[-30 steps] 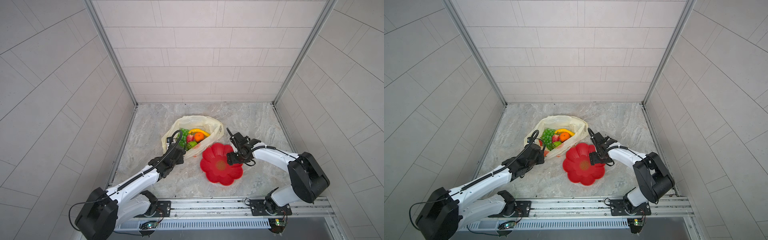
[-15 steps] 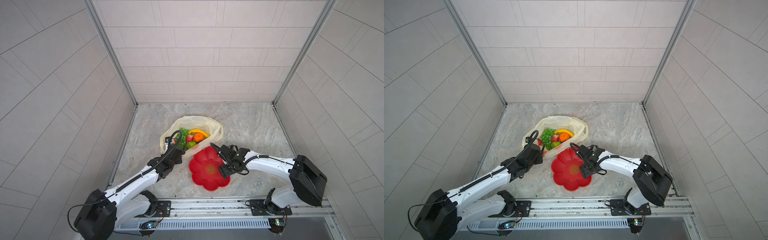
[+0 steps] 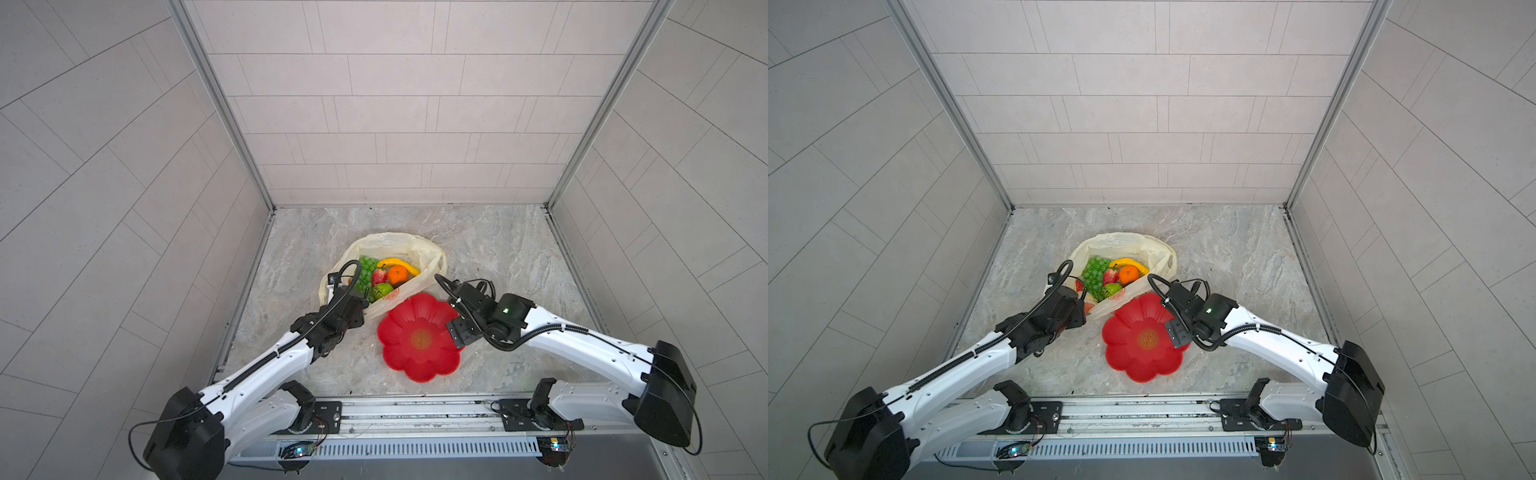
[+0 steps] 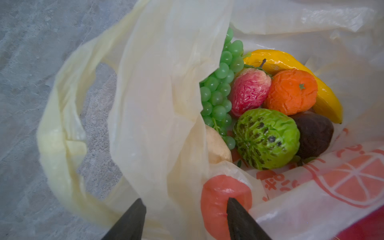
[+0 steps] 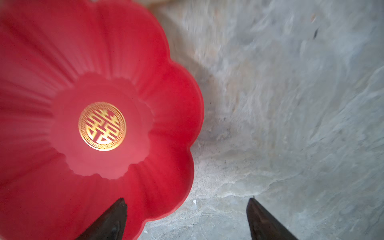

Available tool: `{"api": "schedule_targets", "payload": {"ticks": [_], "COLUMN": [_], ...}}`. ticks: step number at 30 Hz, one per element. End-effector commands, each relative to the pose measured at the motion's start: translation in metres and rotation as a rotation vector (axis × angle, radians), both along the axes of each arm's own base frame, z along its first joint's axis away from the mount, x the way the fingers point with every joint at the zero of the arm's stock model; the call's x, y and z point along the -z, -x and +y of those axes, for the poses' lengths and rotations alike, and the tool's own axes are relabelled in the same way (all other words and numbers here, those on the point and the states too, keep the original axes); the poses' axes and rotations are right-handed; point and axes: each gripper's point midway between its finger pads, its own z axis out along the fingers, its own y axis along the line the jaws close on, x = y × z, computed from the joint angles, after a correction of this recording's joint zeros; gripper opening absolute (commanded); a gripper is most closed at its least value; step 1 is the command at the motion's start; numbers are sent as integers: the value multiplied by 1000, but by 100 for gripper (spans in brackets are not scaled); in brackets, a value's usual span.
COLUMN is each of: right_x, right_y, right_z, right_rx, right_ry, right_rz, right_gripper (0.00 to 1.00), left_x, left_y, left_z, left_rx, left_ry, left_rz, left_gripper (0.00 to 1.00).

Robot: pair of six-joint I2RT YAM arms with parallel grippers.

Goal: Take the fake fruits out of the plastic bag

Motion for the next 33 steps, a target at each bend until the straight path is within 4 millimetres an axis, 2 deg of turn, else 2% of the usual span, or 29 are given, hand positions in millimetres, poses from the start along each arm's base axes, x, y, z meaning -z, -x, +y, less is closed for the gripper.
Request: {"api": "schedule_targets", "payload": {"ticks": [1, 4, 7, 9, 12, 15, 18, 22, 25, 28, 30, 33], "right_x": [-39, -64, -77, -79, -75, -60, -34, 6, 28, 42, 51, 62], "right_y": [-22, -43, -63, -76, -97, -120, -141, -165, -170, -170, -169, -170], "right_z": [8, 32, 53, 67, 86, 99, 106, 92, 75, 68, 67, 68], "right_rx": [-2, -13, -27, -44, -48, -36, -14, 77, 127, 137, 138, 138], "right_ry": [-42, -112, -125, -120, -137, -125, -88, 25, 94, 94, 97, 92], "right_rz": [-150, -216, -228, -219, -187, -130, -65, -13, 2, 5, 24, 41], "right_gripper": [87, 86, 86, 85, 85, 84, 83, 84, 84, 84, 83, 80], "left_x": [-27, -45, -65, -74, -83, -66, -41, -15, 2, 13, 19, 26], "left_y": [15, 18, 8, -4, -24, -47, -66, -82, -84, -84, -85, -89], "left_z": [29, 34, 38, 40, 44, 44, 43, 34, 26, 27, 30, 31], "left_rx": [-167, -207, -235, -242, -293, -314, -303, -238, -211, -215, -225, -231], "left_ry": [-32, -40, -57, -93, -183, -181, -121, -137, -90, -70, -59, -19], "left_rz": [34, 48, -18, -67, -83, -41, 48, 163, 191, 211, 227, 247], "left_gripper": [80, 85, 89, 94, 97, 97, 97, 93, 92, 90, 86, 73]}}
